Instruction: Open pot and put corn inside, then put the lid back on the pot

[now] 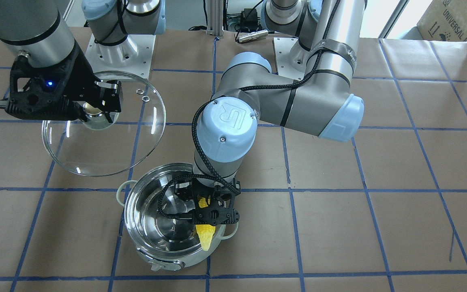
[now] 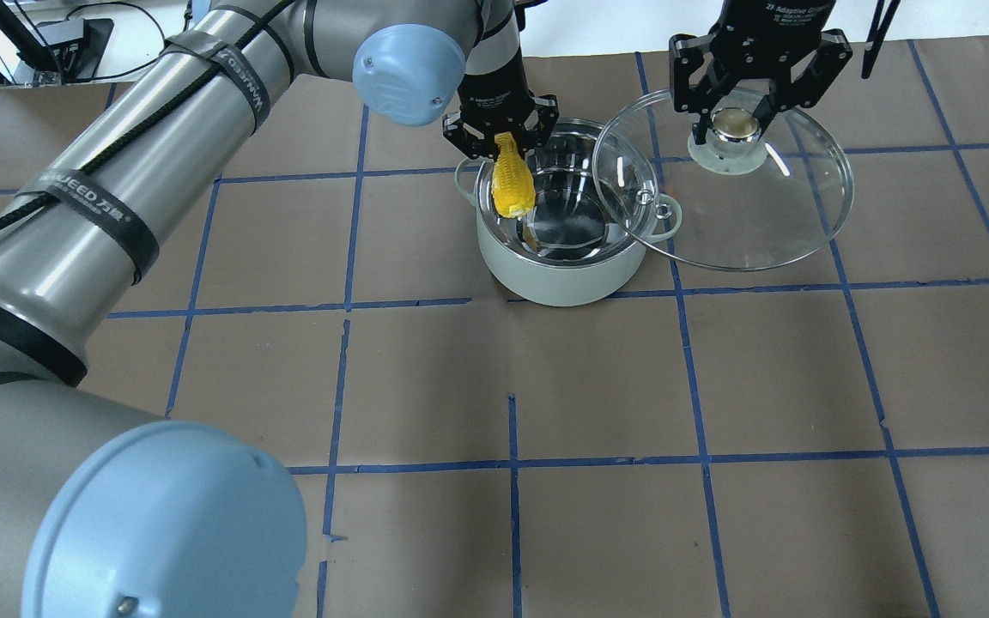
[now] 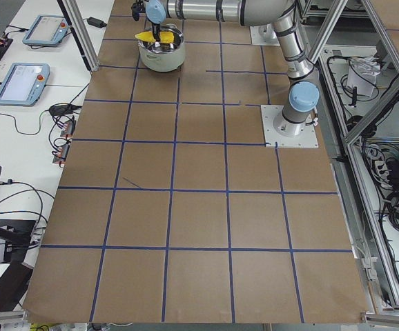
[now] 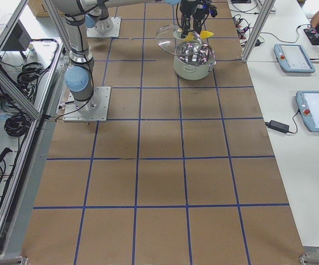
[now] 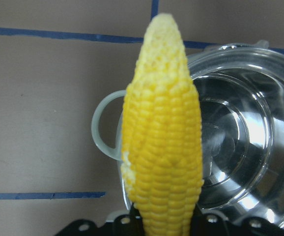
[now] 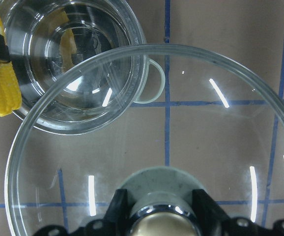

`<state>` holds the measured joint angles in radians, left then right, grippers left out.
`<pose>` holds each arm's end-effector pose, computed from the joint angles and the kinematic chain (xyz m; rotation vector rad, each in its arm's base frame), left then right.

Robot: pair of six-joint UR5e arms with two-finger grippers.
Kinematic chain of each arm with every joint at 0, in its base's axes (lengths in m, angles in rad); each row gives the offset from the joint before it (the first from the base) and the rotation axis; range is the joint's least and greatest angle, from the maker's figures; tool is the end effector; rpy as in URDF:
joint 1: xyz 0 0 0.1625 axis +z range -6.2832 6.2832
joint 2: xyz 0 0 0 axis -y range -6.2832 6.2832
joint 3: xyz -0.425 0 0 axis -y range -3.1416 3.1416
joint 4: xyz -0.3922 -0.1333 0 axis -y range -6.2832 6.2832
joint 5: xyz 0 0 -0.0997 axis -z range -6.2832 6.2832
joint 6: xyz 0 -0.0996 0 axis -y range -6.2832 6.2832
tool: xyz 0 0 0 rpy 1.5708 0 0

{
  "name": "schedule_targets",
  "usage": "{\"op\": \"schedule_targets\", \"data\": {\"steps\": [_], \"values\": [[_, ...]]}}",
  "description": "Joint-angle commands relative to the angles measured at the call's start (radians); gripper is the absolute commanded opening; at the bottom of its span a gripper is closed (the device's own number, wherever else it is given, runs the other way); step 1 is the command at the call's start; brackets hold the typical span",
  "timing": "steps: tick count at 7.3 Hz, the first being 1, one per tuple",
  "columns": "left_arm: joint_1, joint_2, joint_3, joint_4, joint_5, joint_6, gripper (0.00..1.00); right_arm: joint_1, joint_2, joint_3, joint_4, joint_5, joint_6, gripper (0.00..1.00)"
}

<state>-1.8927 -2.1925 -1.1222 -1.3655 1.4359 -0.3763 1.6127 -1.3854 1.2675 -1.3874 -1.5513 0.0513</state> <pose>-0.3722 -0.6524 0.3450 0.0784 -3.0027 -0.0240 0.1586 -0.5546 0.5205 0.0157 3.1234 0.1036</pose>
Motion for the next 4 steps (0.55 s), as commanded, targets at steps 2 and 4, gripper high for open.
{"op": "schedule_targets", "data": {"steps": [2,4], "values": [[-0.052,-0.036,0.001,0.026,-0.009,-0.03,0.14,-0.002,-0.003,0.001,0.001,-0.001,0.001,0.26],[-0.06,-0.064,0.001,0.028,-0.008,-0.026,0.14,-0.002,-0.003,0.003,0.001,0.0,0.001,0.26]]}}
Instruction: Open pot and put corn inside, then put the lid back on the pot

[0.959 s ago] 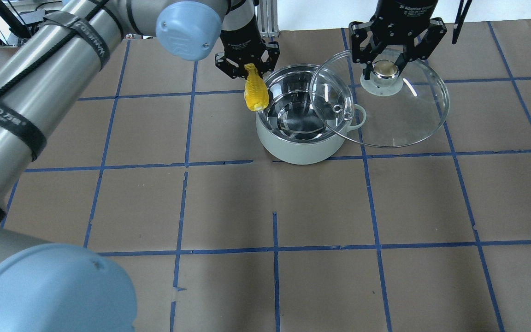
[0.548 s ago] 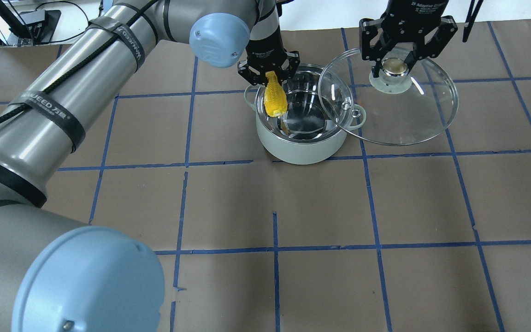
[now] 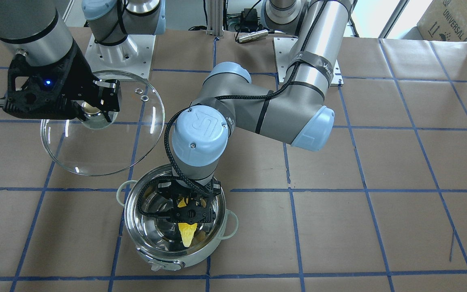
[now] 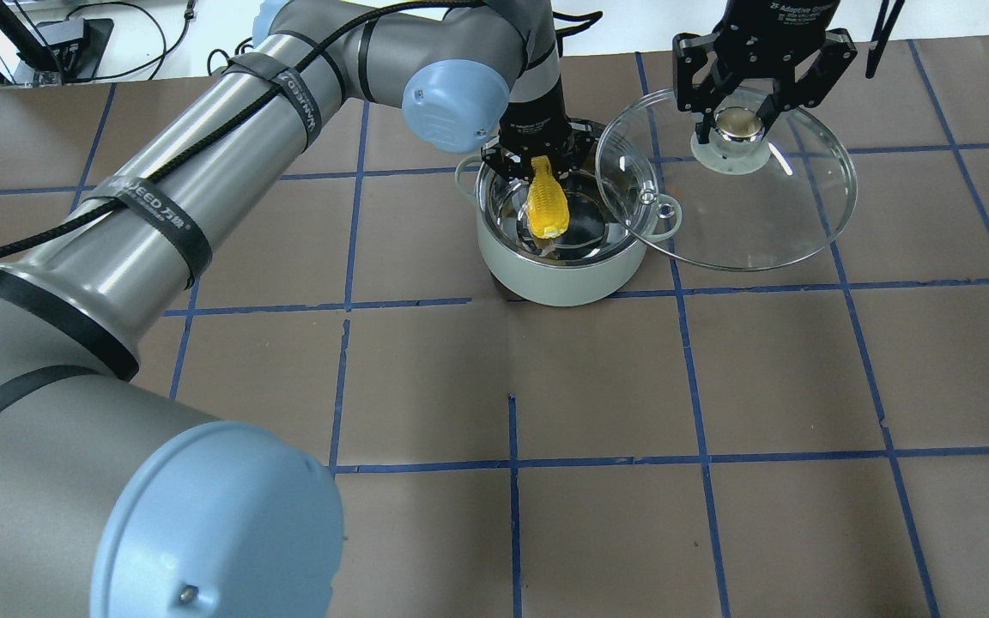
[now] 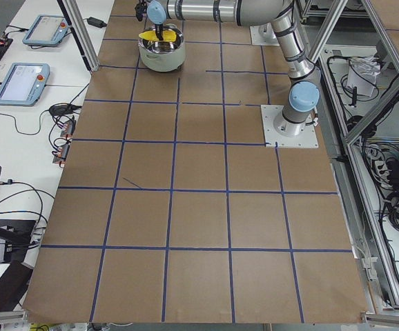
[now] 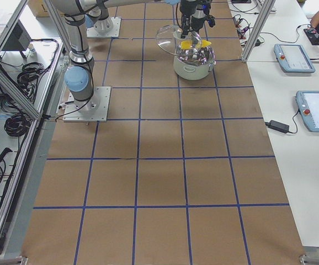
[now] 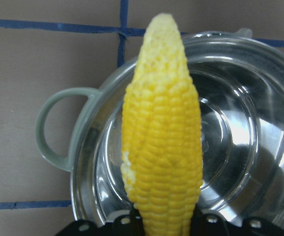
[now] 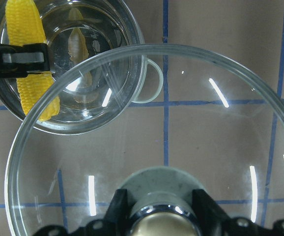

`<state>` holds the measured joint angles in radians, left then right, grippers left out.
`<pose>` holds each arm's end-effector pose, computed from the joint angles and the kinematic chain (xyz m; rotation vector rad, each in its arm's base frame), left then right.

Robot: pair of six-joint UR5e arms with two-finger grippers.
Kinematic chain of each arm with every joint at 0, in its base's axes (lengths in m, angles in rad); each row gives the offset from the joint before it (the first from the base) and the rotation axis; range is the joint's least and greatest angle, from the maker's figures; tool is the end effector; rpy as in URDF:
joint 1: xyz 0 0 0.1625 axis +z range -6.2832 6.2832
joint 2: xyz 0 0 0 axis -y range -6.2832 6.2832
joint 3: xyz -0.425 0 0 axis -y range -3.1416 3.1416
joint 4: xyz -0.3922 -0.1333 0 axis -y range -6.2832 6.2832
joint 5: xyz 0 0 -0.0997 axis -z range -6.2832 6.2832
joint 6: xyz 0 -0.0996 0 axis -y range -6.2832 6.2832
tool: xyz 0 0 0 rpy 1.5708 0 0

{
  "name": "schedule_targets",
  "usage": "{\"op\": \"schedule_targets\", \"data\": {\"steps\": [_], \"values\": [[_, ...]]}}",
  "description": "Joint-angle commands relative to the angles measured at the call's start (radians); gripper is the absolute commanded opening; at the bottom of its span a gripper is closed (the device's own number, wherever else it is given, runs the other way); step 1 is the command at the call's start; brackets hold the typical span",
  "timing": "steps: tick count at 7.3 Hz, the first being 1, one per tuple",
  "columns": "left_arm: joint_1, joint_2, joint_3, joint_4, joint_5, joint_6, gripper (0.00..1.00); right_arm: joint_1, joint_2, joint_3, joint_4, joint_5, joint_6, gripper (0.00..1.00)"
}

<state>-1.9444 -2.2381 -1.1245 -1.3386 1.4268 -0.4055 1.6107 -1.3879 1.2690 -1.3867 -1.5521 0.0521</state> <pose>-0.4099 -0.6411 0.3129 0.0467 -3.0031 -0.0667 0.1574 -0.5539 0.5211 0.0200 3.1242 0.1031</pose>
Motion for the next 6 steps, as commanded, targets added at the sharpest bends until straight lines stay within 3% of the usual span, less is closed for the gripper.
{"op": "schedule_targets", "data": {"steps": [1,2,3,5,6], "values": [[-0.008,-0.02,-0.001,-0.001,0.001,0.01,0.14,0.0,0.0,0.004,0.0,0.001,0.0,0.26],[-0.008,-0.02,0.002,0.001,0.001,0.01,0.15,0.0,0.0,0.004,0.0,0.0,0.0,0.26],[-0.008,-0.02,0.002,0.001,0.0,0.01,0.27,0.0,0.0,0.004,0.0,0.0,0.0,0.26],[-0.008,-0.035,0.003,0.002,0.001,0.001,0.89,0.0,-0.002,0.004,0.0,-0.002,0.002,0.26],[-0.008,-0.037,0.005,0.002,0.001,-0.001,0.93,-0.003,-0.002,0.004,0.002,-0.002,0.002,0.26]]}}
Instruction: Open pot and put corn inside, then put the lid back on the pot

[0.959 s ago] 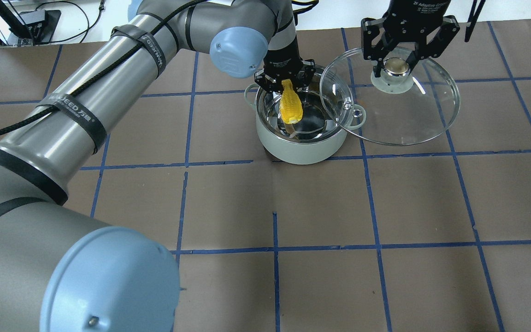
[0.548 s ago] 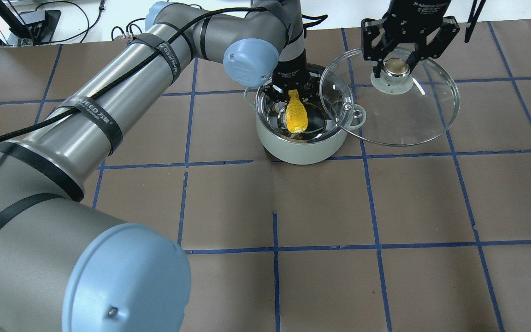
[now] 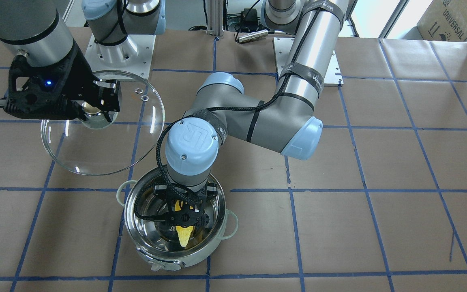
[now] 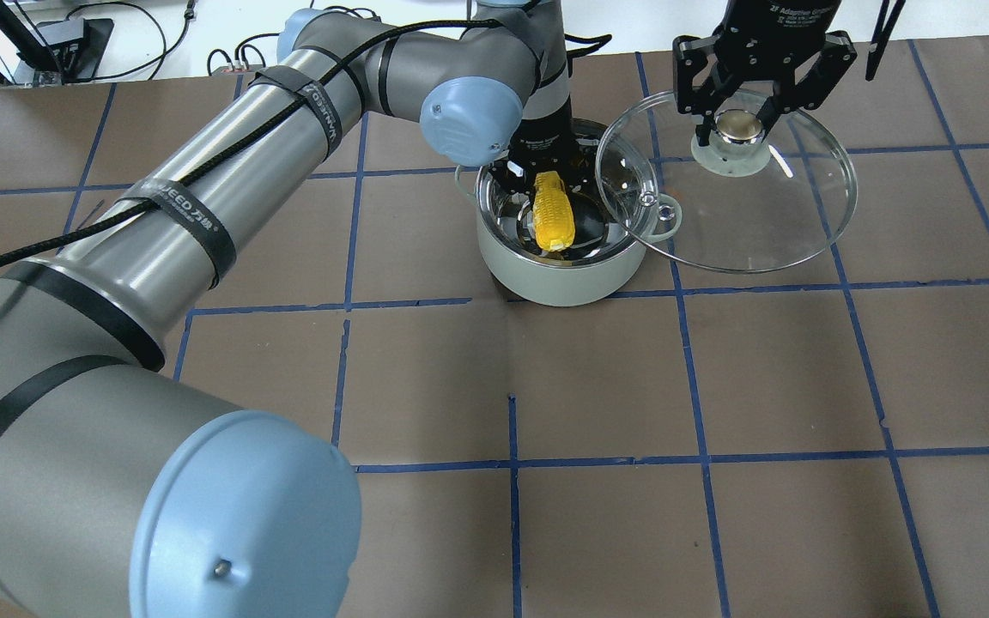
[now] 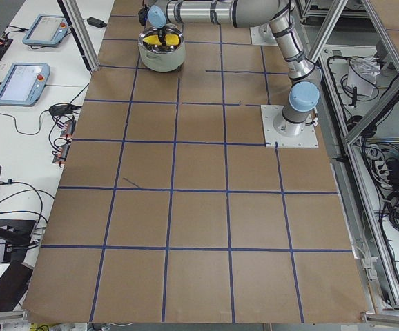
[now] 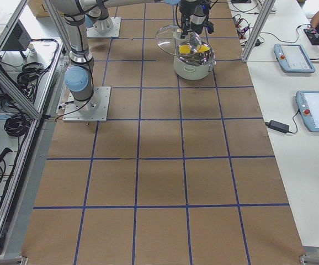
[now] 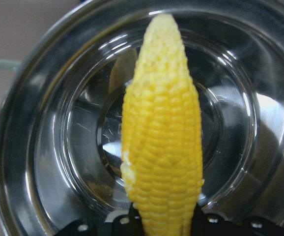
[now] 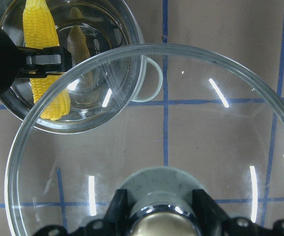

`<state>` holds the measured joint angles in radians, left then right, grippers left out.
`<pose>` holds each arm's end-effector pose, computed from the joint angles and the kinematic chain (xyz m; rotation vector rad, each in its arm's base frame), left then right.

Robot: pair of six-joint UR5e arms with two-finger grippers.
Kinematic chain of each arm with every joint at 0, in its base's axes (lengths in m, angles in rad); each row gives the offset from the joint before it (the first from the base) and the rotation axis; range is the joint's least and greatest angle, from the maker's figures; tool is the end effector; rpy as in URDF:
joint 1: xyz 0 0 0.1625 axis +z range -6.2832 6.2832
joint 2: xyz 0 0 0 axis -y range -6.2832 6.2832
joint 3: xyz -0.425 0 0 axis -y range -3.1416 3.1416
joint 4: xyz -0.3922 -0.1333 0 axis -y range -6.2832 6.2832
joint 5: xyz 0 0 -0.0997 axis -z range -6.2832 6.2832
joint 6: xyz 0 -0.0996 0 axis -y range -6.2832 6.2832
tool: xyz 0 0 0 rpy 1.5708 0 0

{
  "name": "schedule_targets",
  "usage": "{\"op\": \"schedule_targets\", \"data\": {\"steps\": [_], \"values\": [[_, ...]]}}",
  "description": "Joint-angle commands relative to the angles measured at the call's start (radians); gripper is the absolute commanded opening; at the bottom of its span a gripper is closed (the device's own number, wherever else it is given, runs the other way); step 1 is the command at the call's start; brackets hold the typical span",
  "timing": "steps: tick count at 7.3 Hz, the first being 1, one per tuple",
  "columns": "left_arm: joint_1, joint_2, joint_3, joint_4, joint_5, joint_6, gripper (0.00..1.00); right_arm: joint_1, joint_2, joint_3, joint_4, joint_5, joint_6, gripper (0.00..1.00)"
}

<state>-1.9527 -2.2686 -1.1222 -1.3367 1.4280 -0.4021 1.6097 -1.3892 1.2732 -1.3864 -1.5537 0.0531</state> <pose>-0.4169 -0.6423 0.2913 0.0321 -3.0135 -0.1034 0.1566 -0.5533 0.5197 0.0231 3.1257 0.1080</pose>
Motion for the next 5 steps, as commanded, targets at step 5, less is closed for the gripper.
{"op": "schedule_targets", "data": {"steps": [5], "values": [[0.026,0.043,0.025,-0.016,-0.001,0.003,1.0,-0.002,-0.013,-0.009,-0.016,0.004,0.011,0.26]]}}
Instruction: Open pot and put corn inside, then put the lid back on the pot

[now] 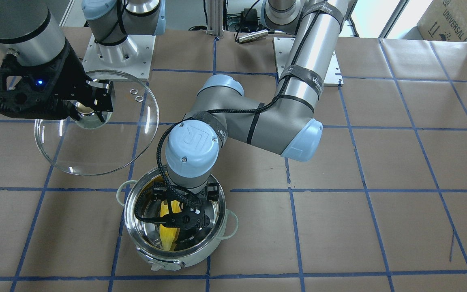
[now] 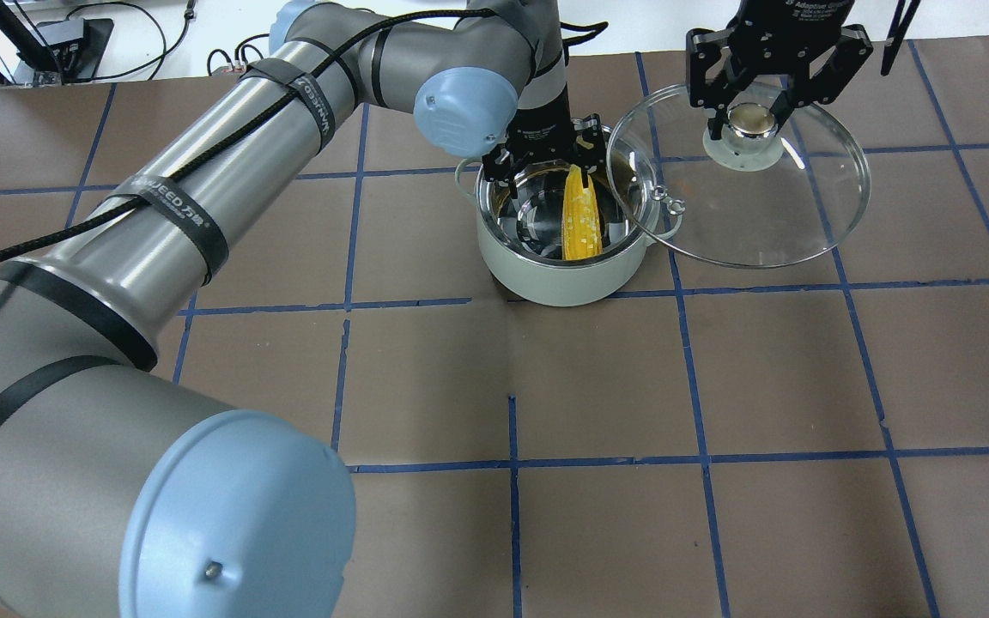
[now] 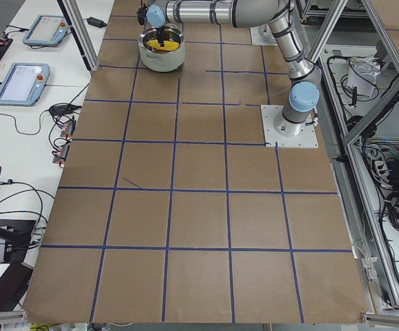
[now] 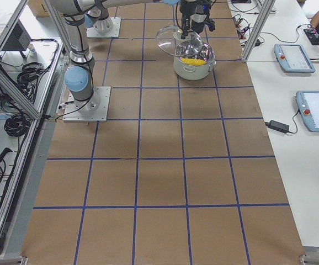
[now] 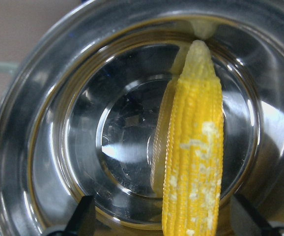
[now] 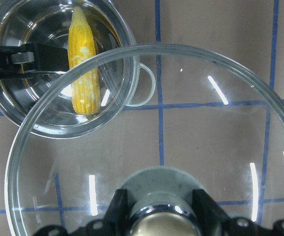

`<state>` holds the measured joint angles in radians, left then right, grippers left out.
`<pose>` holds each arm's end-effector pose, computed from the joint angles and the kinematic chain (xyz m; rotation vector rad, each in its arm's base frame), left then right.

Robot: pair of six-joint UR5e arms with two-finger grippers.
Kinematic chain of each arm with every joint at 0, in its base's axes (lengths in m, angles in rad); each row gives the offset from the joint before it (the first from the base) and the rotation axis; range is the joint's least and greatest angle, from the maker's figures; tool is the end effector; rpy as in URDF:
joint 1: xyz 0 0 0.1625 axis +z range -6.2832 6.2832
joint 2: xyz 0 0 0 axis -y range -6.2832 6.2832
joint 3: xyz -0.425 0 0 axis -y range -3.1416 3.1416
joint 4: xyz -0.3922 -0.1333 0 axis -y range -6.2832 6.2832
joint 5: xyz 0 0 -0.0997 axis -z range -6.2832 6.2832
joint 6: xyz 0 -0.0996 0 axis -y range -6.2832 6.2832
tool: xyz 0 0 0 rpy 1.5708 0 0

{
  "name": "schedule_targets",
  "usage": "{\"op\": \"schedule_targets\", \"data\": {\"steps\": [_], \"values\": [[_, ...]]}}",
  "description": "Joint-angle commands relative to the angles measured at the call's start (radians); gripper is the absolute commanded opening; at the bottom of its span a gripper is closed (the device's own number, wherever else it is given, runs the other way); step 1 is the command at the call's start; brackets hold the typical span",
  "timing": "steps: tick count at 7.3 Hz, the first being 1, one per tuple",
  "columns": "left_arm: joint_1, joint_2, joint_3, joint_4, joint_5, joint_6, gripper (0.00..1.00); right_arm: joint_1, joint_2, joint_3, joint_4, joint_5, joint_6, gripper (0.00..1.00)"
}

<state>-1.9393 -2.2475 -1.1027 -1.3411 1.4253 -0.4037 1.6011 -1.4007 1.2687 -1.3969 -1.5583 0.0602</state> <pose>-0.4086 -0.6479 0.3162 0.0505 -2.9980 -0.0530 0.1513 -0.5518 0.5293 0.0472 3.1299 0.0664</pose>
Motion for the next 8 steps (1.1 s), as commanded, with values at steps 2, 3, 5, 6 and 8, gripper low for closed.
{"op": "schedule_targets", "data": {"steps": [2,3,5,6,8], "values": [[0.066,0.055,-0.016,-0.029,0.003,0.011,1.0,0.022,0.006,0.0,-0.016,0.012,0.006,0.26],[0.098,0.074,-0.02,-0.068,0.007,0.081,1.0,0.043,0.009,0.001,-0.036,0.012,0.009,0.26],[0.19,0.178,-0.034,-0.22,0.08,0.245,1.0,0.098,0.058,-0.003,-0.146,0.012,0.015,0.26],[0.245,0.245,-0.077,-0.265,0.116,0.337,1.0,0.146,0.087,-0.005,-0.163,0.011,0.042,0.26],[0.359,0.435,-0.271,-0.254,0.116,0.461,1.0,0.171,0.172,-0.008,-0.264,0.009,0.046,0.26]]}}
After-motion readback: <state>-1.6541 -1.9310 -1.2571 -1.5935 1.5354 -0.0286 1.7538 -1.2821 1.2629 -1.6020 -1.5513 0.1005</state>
